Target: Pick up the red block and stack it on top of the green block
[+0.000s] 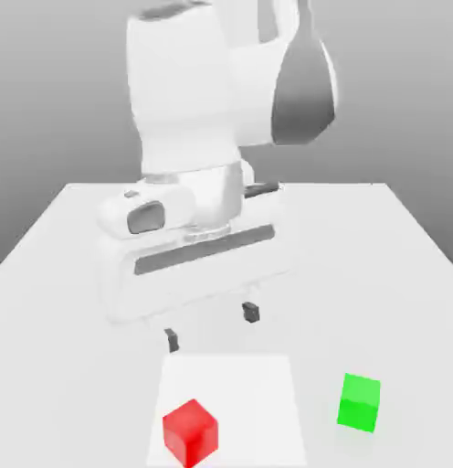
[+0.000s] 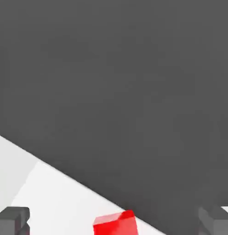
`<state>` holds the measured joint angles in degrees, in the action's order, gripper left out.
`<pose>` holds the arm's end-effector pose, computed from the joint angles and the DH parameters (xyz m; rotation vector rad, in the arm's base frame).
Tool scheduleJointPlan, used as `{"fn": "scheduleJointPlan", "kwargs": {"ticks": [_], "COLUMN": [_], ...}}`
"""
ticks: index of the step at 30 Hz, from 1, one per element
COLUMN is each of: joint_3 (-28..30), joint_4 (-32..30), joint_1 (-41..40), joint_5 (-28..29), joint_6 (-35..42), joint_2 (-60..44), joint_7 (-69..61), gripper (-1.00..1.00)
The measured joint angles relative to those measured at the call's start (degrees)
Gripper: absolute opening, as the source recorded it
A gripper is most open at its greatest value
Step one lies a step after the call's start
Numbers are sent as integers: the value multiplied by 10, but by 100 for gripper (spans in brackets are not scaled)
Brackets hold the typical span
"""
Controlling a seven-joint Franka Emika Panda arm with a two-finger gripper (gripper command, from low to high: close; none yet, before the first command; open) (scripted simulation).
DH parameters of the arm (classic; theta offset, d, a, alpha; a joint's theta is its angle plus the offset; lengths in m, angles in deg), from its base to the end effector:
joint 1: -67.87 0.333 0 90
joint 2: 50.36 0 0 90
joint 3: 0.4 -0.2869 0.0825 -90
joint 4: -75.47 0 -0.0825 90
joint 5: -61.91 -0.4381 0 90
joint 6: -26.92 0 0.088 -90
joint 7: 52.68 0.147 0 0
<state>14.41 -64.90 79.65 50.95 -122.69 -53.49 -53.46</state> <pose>0.5275 -0.0302 0.1760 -3.0340 0.3013 -0.1711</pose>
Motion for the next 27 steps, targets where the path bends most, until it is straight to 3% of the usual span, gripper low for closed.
{"fn": "scheduleJointPlan", "kwargs": {"ticks": [4,9,10,17,22,27], "joint_3": [4,-35,-42,-43,-15,-82], "joint_4": [-16,-4,-2,-2,-19,-50], "joint_1": [-8,-40,-46,-46,-22,59], "joint_5": [28,-11,-17,-17,38,77], "joint_6": [-35,-112,-123,-122,-50,-21], "joint_2": [-74,-175,-189,-188,-98,-38], "joint_7": [-45,-89,-94,-93,-53,-23], "gripper": [0,0,-100,-100,-100,-100]}}
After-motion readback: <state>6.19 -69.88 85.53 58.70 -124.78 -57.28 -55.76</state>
